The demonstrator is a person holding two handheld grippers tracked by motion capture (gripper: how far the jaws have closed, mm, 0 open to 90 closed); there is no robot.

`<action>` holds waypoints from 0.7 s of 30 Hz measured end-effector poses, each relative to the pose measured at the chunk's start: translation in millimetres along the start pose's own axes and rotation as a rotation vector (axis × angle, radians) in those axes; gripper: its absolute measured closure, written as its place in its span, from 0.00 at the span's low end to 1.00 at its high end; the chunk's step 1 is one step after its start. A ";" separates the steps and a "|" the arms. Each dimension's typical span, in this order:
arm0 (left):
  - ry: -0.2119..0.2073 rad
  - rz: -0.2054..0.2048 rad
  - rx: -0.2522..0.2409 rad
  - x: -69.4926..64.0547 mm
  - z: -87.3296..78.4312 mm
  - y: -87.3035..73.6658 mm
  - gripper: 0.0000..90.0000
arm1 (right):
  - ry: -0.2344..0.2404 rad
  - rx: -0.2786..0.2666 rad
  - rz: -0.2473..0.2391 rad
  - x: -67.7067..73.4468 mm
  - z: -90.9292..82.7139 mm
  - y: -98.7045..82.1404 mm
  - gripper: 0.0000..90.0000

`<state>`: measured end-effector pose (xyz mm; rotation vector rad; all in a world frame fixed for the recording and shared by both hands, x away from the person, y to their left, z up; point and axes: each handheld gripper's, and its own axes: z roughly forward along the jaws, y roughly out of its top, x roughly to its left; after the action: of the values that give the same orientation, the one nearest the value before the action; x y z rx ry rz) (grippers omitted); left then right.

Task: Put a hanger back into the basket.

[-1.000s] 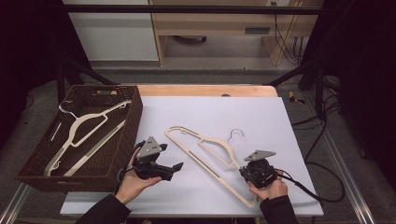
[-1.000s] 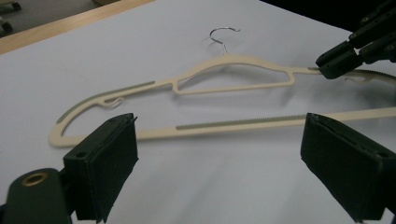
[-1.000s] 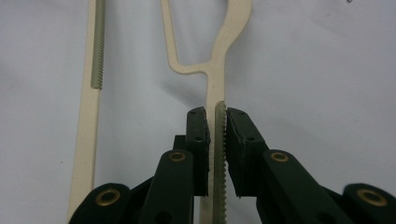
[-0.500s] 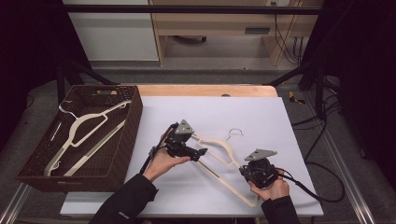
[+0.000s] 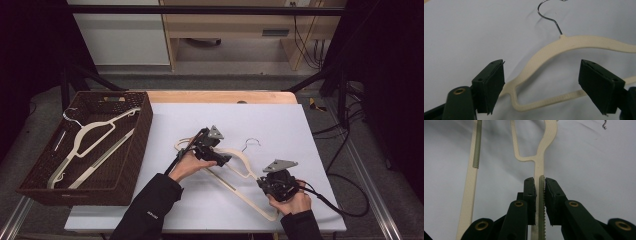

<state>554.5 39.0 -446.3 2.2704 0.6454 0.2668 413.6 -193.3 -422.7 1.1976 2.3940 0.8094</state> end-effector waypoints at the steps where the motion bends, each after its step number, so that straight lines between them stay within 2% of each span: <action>1: -0.005 0.001 0.003 0.7 2.5 0.4 0.25 | 0.000 -0.001 -0.002 0.0 -0.1 0.1 0.89; 6: -0.006 0.022 0.022 3.2 12.3 0.9 0.30 | -0.003 0.000 0.008 1.0 -0.6 0.4 0.89; 12: -0.015 0.073 0.049 0.5 23.1 2.3 0.38 | 0.005 -0.003 -0.001 1.5 -1.6 0.5 0.89; 16: -0.002 0.094 0.075 -0.2 28.3 0.3 0.44 | 0.005 -0.007 -0.013 1.2 -1.7 0.5 0.89; 18: -0.001 0.092 0.078 0.3 29.2 0.0 0.49 | 0.006 -0.007 -0.005 2.1 -2.4 1.0 0.89; 21: 0.012 0.113 0.084 0.7 28.7 -0.6 0.59 | 0.009 -0.007 -0.011 2.3 -3.4 1.1 0.89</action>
<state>565.6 22.2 -466.8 2.3919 0.5449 0.3135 411.1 -192.0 -419.5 1.1799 2.4001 0.8211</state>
